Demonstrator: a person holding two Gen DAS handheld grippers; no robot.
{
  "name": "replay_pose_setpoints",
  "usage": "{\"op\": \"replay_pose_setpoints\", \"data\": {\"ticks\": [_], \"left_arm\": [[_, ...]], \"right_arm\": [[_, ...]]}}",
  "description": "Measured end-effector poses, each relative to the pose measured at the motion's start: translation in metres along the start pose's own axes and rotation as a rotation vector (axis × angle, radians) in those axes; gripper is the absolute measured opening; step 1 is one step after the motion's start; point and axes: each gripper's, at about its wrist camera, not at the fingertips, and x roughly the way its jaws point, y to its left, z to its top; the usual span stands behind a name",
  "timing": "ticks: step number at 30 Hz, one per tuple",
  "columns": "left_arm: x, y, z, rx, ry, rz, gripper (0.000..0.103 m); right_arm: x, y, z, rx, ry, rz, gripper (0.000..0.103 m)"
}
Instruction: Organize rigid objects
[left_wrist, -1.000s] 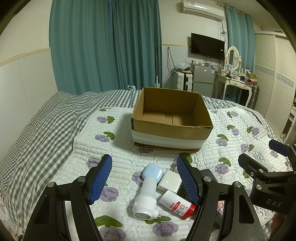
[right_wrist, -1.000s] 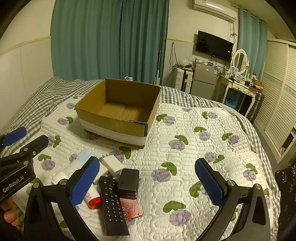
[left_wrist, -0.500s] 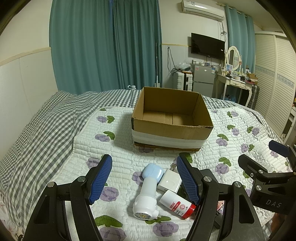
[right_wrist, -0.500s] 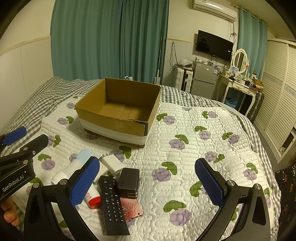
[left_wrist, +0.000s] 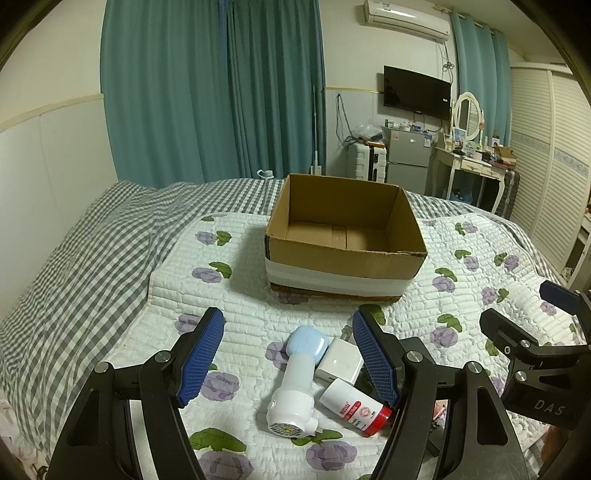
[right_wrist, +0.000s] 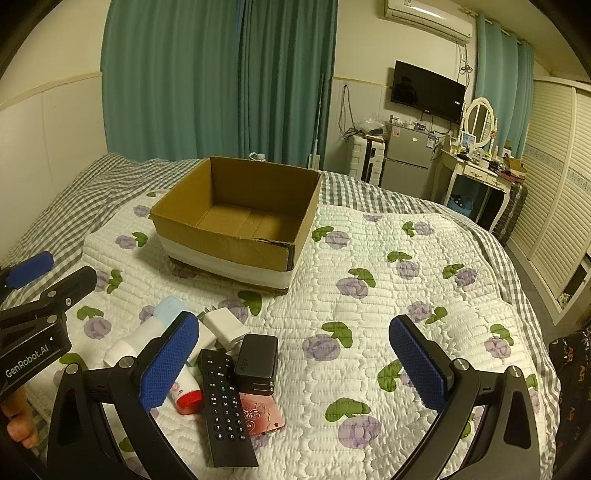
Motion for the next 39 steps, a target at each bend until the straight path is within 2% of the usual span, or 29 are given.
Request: {"op": "replay_pose_setpoints", "data": {"ticks": [6,11,16,19,27,28,29,30,36,39], "left_arm": [[-0.001,0.011,0.005,-0.007,0.004,0.031,0.075],[0.027,0.016,-0.009,0.012,0.121,0.041,0.075],[0.054,0.012,-0.035,0.040,0.253,0.039,0.075],[0.063,0.005,-0.046,0.058,0.291,0.018,0.075],[0.107,-0.009,-0.066,0.092,0.451,-0.006,0.071],[0.112,-0.010,-0.069,0.098,0.470,-0.003,0.069],[0.115,-0.012,-0.072,0.107,0.488,0.000,0.055],[0.118,-0.013,-0.075,0.111,0.509,-0.007,0.049],[0.104,-0.012,-0.069,0.101,0.466,-0.010,0.048],[0.091,-0.005,-0.057,0.059,0.413,-0.012,0.048]], "right_arm": [[-0.006,-0.007,0.001,0.000,-0.006,0.015,0.103],[0.002,-0.015,-0.002,0.003,0.035,0.041,0.103],[0.022,-0.009,-0.020,-0.028,0.118,0.072,0.103],[0.038,-0.006,-0.032,-0.034,0.170,0.092,0.103],[0.068,-0.008,-0.043,-0.025,0.228,0.102,0.103],[0.071,-0.008,-0.044,-0.025,0.231,0.104,0.103],[0.074,-0.007,-0.045,-0.024,0.239,0.109,0.103],[0.077,-0.007,-0.045,-0.026,0.246,0.113,0.103],[0.096,0.000,-0.044,-0.051,0.289,0.137,0.097],[0.111,0.006,-0.042,-0.064,0.320,0.137,0.089]]}}
